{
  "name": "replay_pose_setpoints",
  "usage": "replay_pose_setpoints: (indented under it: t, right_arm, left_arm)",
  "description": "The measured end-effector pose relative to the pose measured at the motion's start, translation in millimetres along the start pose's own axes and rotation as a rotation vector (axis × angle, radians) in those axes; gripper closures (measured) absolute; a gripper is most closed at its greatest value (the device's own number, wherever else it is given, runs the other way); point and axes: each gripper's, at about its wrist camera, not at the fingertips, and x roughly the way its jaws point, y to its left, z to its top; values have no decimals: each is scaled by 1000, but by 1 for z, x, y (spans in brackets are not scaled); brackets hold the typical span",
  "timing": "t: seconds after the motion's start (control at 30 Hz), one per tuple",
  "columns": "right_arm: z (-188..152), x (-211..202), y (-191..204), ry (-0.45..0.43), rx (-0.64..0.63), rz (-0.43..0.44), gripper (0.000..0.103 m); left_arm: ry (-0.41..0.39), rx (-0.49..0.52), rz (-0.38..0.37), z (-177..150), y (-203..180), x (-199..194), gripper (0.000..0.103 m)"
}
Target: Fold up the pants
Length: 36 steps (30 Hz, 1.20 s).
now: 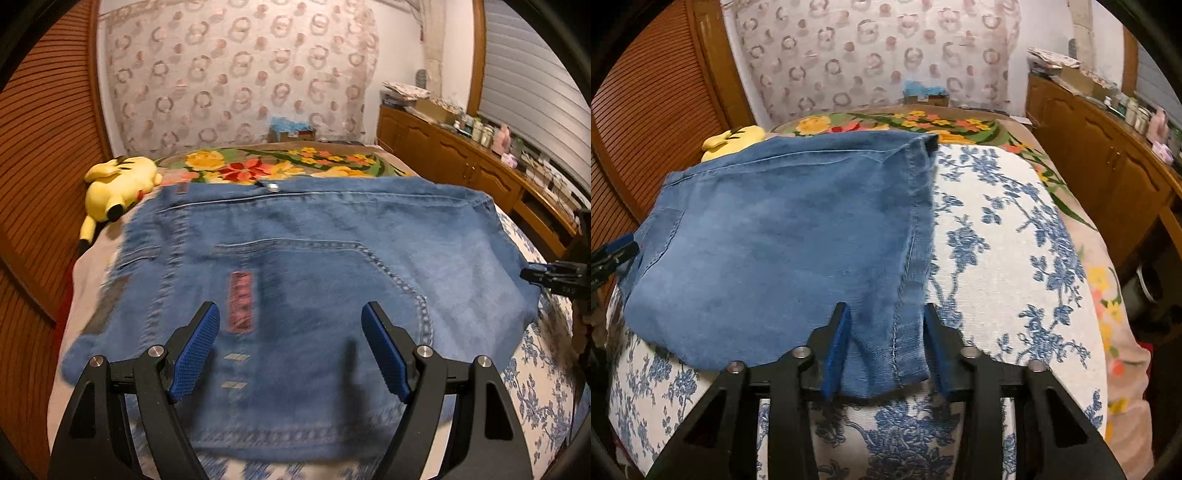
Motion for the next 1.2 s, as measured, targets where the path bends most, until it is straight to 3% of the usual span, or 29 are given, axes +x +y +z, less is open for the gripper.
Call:
replay_pose_setpoints:
  t: [0.13, 0.37, 0.67, 0.83, 0.93, 1.0, 1.07, 1.2]
  right_arm:
    - [-5, 0, 5, -24, -66, -9, 78]
    - [-12, -4, 4, -46, -78, -4, 80]
    - [-11, -3, 6, -45, -79, -7, 80]
    - [-11, -2, 5, -45, -81, -8, 80]
    - [-10, -2, 7, -44, -81, -10, 80]
    - [-10, -2, 7, -44, -81, -10, 80]
    - [-10, -2, 8, -44, -91, -14, 81]
    - [-9, -4, 16, -45, -109, -9, 86]
  left_arm:
    - [-23, -41, 59, -9, 22, -20, 23]
    - [-5, -173, 192, -24, 88, -30, 23]
    - [25, -294, 202, -24, 138, -12, 24]
    - [115, -335, 230, -38, 148, 6, 25]
    - [147, -372, 205, -42, 152, 12, 25]
    - [146, -368, 195, -40, 150, 13, 32]
    - [142, -362, 172, -37, 147, 13, 52]
    - [126, -323, 189, -30, 140, 13, 67]
